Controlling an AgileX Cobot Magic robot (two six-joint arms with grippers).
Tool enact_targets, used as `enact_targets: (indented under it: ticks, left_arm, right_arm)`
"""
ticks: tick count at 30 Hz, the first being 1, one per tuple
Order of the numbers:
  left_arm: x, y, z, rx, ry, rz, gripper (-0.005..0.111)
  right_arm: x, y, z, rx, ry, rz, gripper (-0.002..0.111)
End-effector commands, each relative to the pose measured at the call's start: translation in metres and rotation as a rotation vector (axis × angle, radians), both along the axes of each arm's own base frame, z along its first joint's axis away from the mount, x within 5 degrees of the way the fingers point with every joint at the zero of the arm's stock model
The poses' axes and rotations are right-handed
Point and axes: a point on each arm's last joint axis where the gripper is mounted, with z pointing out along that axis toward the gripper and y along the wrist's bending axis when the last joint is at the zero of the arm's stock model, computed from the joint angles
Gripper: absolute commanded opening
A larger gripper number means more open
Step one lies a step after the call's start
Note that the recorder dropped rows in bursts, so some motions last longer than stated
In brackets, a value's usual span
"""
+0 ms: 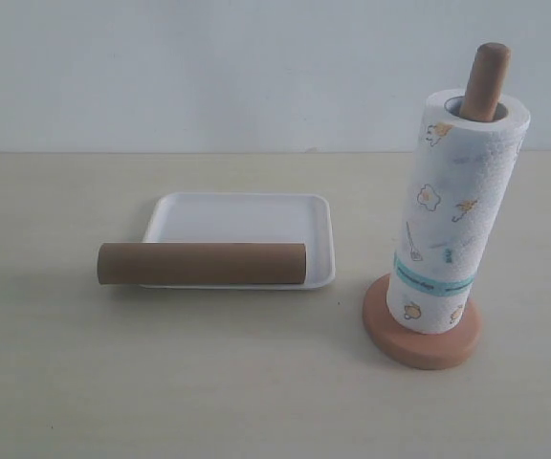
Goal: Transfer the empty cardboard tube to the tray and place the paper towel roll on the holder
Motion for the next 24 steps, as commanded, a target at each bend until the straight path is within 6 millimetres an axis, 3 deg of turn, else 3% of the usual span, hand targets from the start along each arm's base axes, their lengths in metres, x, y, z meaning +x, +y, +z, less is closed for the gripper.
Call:
enact_targets:
  ticks: [1, 8, 12, 14, 15, 17, 22, 24]
  left_arm:
    - [-0.009, 0.014, 0.006, 0.022, -0.048, 0.023, 0.006]
    - [-0.02, 0.062, -0.003, 0.28, 0.002, 0.248, 0.006]
    - [-0.021, 0.089, -0.023, 0.268, -0.114, 0.419, 0.006]
    - [-0.026, 0.101, -0.05, 0.179, -0.233, 0.427, 0.006]
    - [-0.032, 0.106, -0.076, 0.16, -0.338, 0.393, 0.006]
    - [-0.045, 0.113, -0.117, 0.104, -0.368, 0.332, 0.006]
    - [-0.065, 0.143, -0.182, -0.241, -0.124, 0.517, 0.006]
    - [-0.075, 0.15, -0.209, -0.269, -0.111, 0.569, 0.006]
  right_arm:
    - [0.0, 0.0, 0.001, -0.001, -0.01, 0.0, 0.0]
    - [0.0, 0.0, 0.001, -0.001, -0.01, 0.0, 0.0]
    - [0.0, 0.0, 0.001, -0.001, -0.01, 0.0, 0.0]
    - [0.0, 0.0, 0.001, -0.001, -0.01, 0.0, 0.0]
    - [0.0, 0.0, 0.001, -0.001, -0.01, 0.0, 0.0]
    - [0.0, 0.0, 0.001, -0.001, -0.01, 0.0, 0.0]
    - [0.0, 0.0, 0.001, -0.001, -0.01, 0.0, 0.0]
    - [0.0, 0.0, 0.001, -0.001, -0.01, 0.0, 0.0]
